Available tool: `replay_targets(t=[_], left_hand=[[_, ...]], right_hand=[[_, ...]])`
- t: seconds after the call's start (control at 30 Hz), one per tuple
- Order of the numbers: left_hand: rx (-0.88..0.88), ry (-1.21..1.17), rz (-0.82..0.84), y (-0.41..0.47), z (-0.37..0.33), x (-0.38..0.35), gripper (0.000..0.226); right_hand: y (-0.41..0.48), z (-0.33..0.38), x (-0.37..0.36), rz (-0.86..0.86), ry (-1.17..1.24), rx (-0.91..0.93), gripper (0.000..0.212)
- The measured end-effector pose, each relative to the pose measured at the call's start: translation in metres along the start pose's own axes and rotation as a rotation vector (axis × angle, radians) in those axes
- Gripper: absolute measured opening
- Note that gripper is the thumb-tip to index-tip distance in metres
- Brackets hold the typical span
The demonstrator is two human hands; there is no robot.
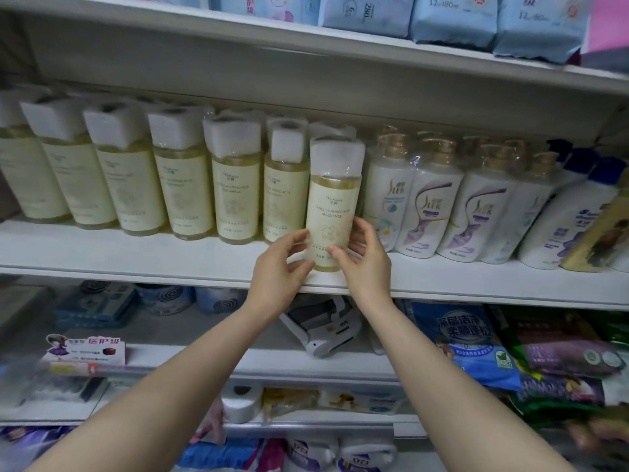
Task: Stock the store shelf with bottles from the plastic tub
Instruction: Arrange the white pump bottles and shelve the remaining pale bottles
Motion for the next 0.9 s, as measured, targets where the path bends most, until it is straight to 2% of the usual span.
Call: replay_targets(t=[0.17, 0.33, 0.9], left_hand=[[-0.072, 0.127, 0.12, 0.011, 0.001, -0.014, 0.064], [-0.079, 0.176, 0.171, 0.02, 0.001, -0.021, 0.068], [-0.08, 0.345, 0.22, 0.036, 0.009, -0.036, 0.073]], right_hand=[[0.021, -0.006, -0.01, 0.014, -0.074, -0.024, 0.062], [0.03, -0.012, -0.015, 0.011, -0.118, -0.011, 0.061], [0.043, -0.02, -0.028, -0.017, -0.234, -0.018, 0.067]])
Point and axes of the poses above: each hand's wrist, its own y-axis towards the middle knuckle, its own x-axis out of the back of the hand, z = x × y, the point moved 6 cm from there along y, towards the middle knuckle, and after that the axes turned 15 degrees about -z, right-handed, at the moved point
